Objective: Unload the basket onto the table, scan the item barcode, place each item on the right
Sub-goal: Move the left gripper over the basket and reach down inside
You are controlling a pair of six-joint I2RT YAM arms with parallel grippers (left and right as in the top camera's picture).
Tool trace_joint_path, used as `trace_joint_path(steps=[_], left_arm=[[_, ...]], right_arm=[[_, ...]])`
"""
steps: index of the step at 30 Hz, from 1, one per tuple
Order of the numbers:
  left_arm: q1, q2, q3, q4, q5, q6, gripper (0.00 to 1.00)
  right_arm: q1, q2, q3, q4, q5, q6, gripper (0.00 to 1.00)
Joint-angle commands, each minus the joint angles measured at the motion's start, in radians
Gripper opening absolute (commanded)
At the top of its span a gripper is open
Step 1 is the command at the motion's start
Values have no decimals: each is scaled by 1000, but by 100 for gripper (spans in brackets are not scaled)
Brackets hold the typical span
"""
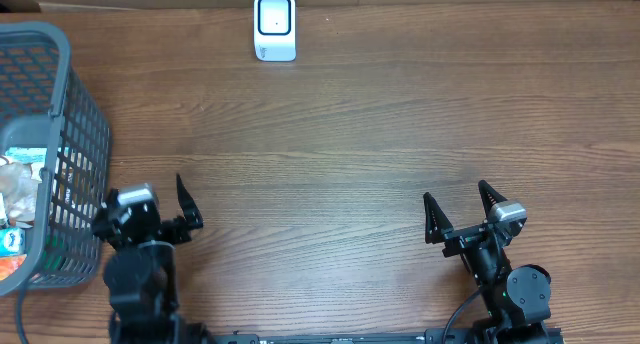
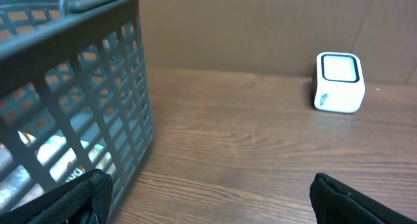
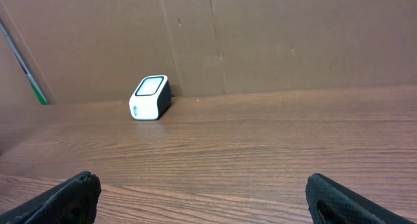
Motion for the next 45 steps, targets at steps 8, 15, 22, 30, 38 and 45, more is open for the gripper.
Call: trace_joint_path(steps=[8,15,22,30,38,45], left_arm=[[-6,322,505,-232,156,19,100],[-6,485,822,-423,287,-34,100],[-6,695,1171,-647,352,-97,100],[-6,794,1230,-713,341,-56,100],[85,842,1283,-673,243,-152,98],[355,855,1339,-695,125,-299,87]], right_arm=[[-3,-12,-11,4,-2,-4,100],[-3,-12,-11,4,-2,-4,100],[-3,-12,-11,4,-2,-4,100],[-3,-12,-11,4,-2,-4,100],[-3,-12,-11,4,-2,-4,100],[-3,-12,-11,4,-2,-4,100]])
